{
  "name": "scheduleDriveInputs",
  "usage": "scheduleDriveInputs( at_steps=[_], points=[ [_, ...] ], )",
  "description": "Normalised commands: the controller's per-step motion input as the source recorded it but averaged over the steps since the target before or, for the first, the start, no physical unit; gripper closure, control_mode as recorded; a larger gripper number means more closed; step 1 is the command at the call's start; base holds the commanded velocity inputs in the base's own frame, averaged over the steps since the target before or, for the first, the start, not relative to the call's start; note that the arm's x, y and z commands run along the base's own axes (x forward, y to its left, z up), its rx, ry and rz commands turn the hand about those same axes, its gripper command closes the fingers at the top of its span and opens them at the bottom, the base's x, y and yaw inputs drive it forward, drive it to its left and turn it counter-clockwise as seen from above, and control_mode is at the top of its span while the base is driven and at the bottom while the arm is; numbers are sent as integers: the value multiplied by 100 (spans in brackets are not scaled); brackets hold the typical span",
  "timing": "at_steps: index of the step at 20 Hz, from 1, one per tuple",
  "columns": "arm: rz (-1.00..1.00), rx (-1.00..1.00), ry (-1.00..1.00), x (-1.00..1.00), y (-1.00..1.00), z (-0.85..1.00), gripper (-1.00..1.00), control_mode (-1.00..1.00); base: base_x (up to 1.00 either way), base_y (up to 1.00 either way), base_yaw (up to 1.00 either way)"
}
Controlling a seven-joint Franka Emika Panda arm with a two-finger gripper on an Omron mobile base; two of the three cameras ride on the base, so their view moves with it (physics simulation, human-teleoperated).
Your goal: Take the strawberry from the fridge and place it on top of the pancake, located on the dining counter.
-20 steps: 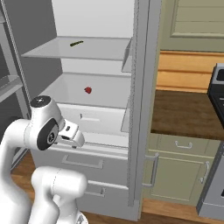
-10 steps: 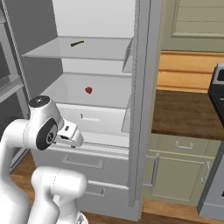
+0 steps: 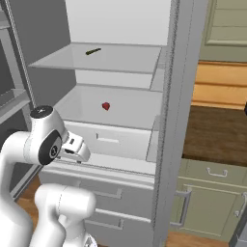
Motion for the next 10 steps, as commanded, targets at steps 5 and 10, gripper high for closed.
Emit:
scheduleDriveInputs(
  at_steps=[5, 10],
  points=[
    [0, 0, 0, 0, 0, 0, -100, 100, 62, 0, -2],
    [0, 0, 0, 0, 0, 0, -100, 100, 60, 0, -11]
  ],
)
